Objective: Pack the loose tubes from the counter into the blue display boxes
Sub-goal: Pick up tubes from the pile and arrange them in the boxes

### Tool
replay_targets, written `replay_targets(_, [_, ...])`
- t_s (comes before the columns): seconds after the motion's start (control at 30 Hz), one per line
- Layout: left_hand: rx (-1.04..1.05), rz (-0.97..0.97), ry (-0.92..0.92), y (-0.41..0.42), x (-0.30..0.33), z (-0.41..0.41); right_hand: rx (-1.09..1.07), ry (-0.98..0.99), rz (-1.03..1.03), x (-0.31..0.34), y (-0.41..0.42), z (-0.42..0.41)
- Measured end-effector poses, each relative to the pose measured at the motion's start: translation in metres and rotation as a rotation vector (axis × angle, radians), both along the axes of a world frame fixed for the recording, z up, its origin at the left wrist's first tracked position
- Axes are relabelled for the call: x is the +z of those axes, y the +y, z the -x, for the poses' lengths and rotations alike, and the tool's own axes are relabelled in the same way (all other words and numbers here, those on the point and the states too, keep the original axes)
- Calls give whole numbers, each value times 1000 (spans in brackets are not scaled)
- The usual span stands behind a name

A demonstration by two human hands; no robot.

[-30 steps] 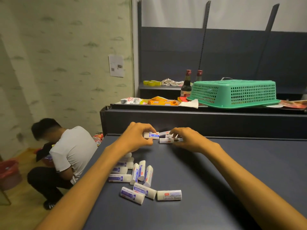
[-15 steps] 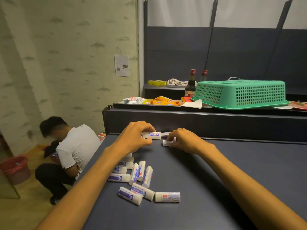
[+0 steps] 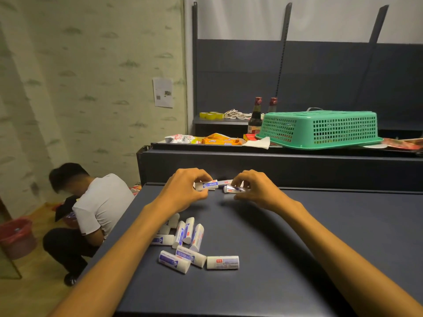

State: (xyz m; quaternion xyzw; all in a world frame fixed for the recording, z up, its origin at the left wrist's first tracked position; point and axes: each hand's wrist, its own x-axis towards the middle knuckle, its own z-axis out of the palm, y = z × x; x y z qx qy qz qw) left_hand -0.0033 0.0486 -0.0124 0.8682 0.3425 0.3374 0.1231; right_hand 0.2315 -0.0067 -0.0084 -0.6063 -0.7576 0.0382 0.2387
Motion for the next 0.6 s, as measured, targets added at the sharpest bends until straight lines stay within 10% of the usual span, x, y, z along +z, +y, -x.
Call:
replay_targets(0.27, [-3, -22, -5, -5, 1, 2, -50, -192, -216, 2, -12, -1])
replay_targets(0.6, [-19, -36, -28, -13, 0, 10, -128, -165, -3, 4, -25, 9])
